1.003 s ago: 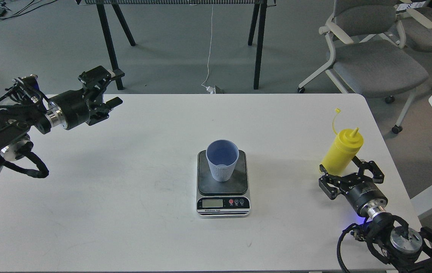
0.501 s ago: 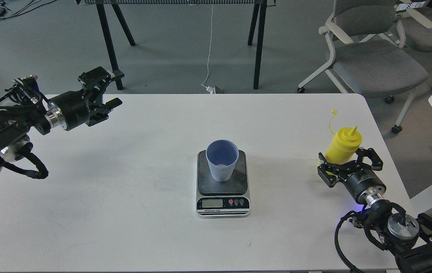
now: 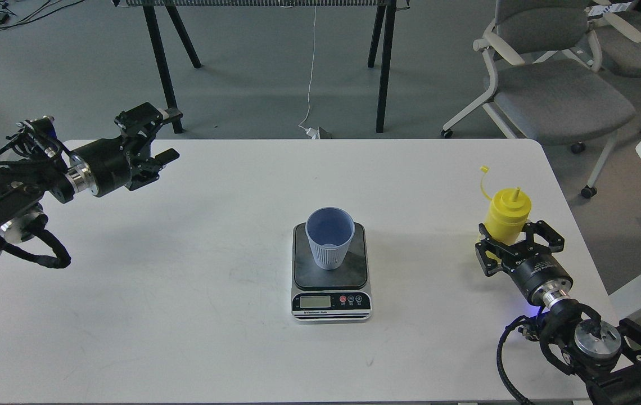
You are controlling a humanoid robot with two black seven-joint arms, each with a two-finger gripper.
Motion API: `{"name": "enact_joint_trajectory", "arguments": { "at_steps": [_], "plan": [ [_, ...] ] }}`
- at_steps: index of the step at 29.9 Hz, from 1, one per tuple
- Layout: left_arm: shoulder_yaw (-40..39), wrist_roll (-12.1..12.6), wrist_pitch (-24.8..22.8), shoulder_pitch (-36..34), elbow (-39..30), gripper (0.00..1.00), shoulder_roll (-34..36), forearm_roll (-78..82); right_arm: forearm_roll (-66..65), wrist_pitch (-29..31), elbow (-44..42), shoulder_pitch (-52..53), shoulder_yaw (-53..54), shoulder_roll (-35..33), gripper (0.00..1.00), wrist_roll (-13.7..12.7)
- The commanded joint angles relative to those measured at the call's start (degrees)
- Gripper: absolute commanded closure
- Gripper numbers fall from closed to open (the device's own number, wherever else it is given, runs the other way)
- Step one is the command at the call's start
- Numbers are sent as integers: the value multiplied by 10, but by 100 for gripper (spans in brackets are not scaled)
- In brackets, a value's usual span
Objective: Pour seasoning into cup on scale with both arms
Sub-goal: 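Close the right gripper around the yellow bottle, then lift the yellow bottle and tip it nozzle-down over the cup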
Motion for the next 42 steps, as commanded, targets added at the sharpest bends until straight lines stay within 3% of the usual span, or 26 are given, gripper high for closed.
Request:
{"name": "enact_joint_trajectory", "arguments": {
  "at_steps": [1,8,12,18,32,42],
  "plan": [
    [0,0,0,1,3,0,-1,0,0,0,0,0,-1,0,89,2],
    [0,0,0,0,3,0,-1,0,0,0,27,15,9,-16,92,3],
    [-1,0,0,0,3,0,-2,0,-40,0,39,118,5,-89,92,3],
    [-2,0,0,0,3,0,-16,-1,-219,0,15,272,-12,-95,92,3],
    [-1,0,0,5,2,0,-14,0,-593,0,-25,445,-143,-5,92,42],
    [-4,0,0,5,2,0,-16,-1,-700,0,-35,500,-251,46,92,62]
  ]
}}
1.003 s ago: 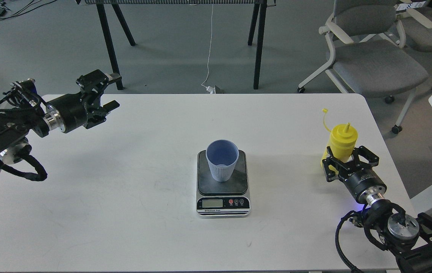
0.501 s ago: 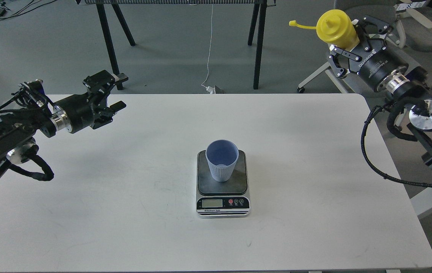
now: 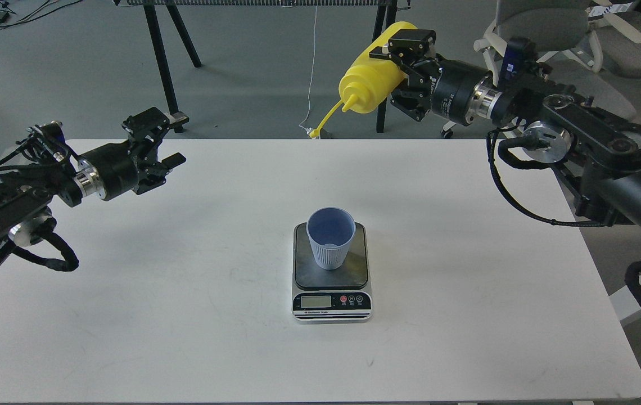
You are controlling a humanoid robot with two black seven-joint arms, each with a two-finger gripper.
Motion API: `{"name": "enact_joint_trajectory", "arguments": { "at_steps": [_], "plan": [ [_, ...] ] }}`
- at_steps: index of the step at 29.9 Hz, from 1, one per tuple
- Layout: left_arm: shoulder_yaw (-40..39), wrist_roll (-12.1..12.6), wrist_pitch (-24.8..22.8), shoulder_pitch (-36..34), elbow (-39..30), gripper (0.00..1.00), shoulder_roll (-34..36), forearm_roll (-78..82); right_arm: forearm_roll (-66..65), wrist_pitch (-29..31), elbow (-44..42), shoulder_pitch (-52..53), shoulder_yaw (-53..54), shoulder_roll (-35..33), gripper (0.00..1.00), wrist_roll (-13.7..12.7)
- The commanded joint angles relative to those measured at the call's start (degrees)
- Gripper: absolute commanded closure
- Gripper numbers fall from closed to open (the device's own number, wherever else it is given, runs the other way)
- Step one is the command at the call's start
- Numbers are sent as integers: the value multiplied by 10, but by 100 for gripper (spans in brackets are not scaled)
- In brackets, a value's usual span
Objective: Pour seasoning into cup on scale with both arms
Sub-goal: 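Lift the yellow bottle and tip it nozzle-down over the cup, then squeeze yellow sauce from the bottle into the blue cup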
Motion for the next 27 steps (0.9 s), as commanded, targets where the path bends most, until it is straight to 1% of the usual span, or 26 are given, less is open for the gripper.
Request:
{"name": "enact_joint_trajectory", "arguments": {
  "at_steps": [1,6,9,11,18,27],
  "plan": [
    [-1,0,0,0,0,0,-1,0,-45,0,-14,15,-25,21,92,6],
    [-2,0,0,0,0,0,-2,0,-101,0,-35,31,-28,44,92,6],
    [-1,0,0,0,1,0,-2,0,-153,0,-46,47,-44,58,92,16],
    [-1,0,0,0,1,0,-2,0,-162,0,-49,61,-64,63,92,23],
    [-2,0,0,0,0,0,-2,0,-170,0,-49,93,-135,66,92,31],
    [-2,0,0,1,0,0,-2,0,-224,0,-50,109,-152,65,92,36]
  ]
}}
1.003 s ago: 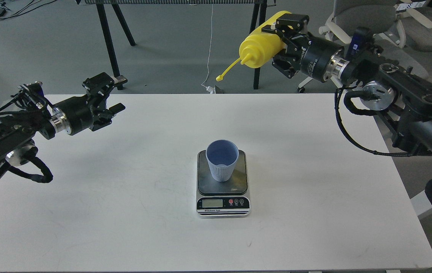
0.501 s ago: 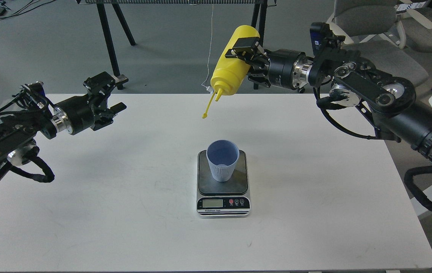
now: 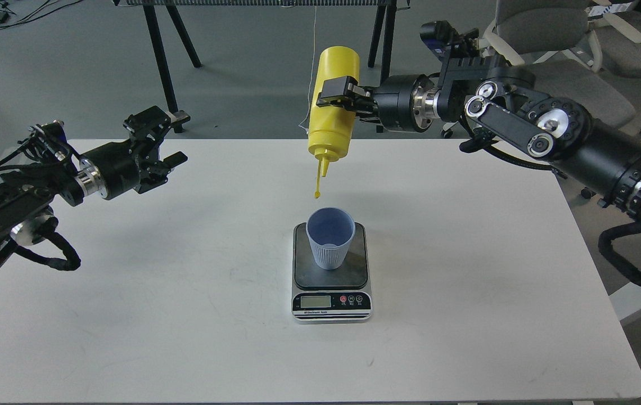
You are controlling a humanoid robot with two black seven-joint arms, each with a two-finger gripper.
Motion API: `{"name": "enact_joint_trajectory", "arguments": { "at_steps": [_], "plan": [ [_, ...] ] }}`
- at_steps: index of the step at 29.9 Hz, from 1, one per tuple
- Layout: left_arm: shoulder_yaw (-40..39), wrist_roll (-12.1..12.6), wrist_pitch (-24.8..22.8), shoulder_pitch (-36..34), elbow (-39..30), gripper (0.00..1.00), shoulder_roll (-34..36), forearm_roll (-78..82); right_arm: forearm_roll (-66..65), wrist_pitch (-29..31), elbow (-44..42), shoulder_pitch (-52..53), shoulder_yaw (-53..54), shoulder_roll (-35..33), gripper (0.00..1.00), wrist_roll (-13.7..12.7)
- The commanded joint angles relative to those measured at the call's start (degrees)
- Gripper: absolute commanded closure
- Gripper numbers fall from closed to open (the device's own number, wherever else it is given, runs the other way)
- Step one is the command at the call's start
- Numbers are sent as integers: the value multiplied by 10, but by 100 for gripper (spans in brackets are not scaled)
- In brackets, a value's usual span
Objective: Pour seasoning into cup on scale with both arms
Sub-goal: 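Squeeze yellow sauce from the bottle into the blue cup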
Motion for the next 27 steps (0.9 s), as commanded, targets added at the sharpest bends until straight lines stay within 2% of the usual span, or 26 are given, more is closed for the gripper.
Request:
{"name": "enact_joint_trajectory", "arguments": {
  "at_steps": [1,14,27],
  "plan": [
    [0,0,0,1,0,0,0,0,-25,0,-1,7,-8,0,92,-1],
    [0,0,0,1,0,0,-1,0,-29,0,1,28,-77,3,91,0],
    [0,0,0,1,1,0,0,-1,-32,0,-1,27,-85,28,91,0]
  ]
}}
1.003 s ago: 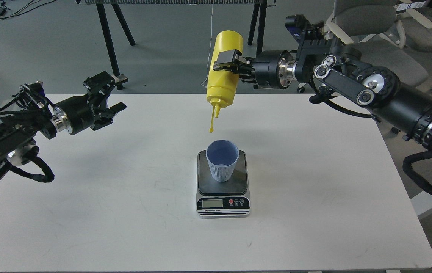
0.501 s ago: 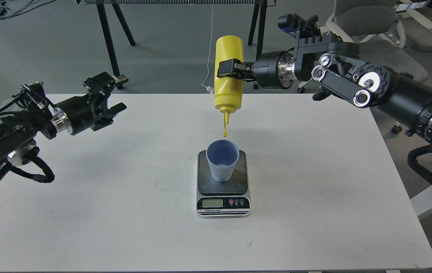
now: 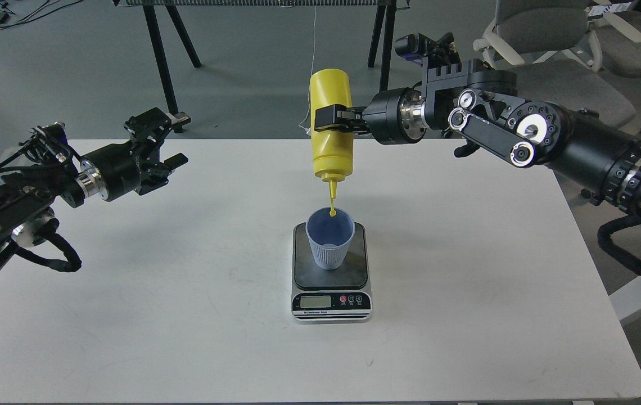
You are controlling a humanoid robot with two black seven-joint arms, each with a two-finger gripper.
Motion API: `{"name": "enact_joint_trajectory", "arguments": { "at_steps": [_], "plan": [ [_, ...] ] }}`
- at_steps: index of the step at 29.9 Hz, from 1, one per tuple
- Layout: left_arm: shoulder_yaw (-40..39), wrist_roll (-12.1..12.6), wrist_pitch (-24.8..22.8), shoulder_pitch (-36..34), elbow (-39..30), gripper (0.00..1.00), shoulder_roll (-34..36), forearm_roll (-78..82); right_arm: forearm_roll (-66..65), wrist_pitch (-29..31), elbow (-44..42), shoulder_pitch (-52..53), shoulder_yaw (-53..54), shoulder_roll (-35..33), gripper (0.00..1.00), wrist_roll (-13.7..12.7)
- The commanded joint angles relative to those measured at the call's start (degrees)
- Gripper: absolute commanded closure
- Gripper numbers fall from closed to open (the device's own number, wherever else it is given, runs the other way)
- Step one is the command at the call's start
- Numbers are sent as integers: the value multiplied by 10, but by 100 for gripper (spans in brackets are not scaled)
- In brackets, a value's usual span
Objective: Pour seasoning into cup on scale with both arms
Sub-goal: 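Squeeze yellow sauce from the bottle into the blue cup, then raise the bottle upright and bring it back down near the table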
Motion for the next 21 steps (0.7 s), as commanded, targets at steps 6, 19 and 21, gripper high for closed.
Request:
{"name": "enact_joint_trajectory", "arguments": {
  "at_steps": [6,19,21],
  "plan": [
    [1,0,0,0,0,0,1,0,-1,0,-1,-1,-5,4,91,0],
    [0,0,0,-1,0,0,2,-2,22,0,-27,-3,96,1,91,-5],
    [1,0,0,-1,-1,0,3,-2,62,0,-36,-4,131,-4,92,-10]
  ]
}}
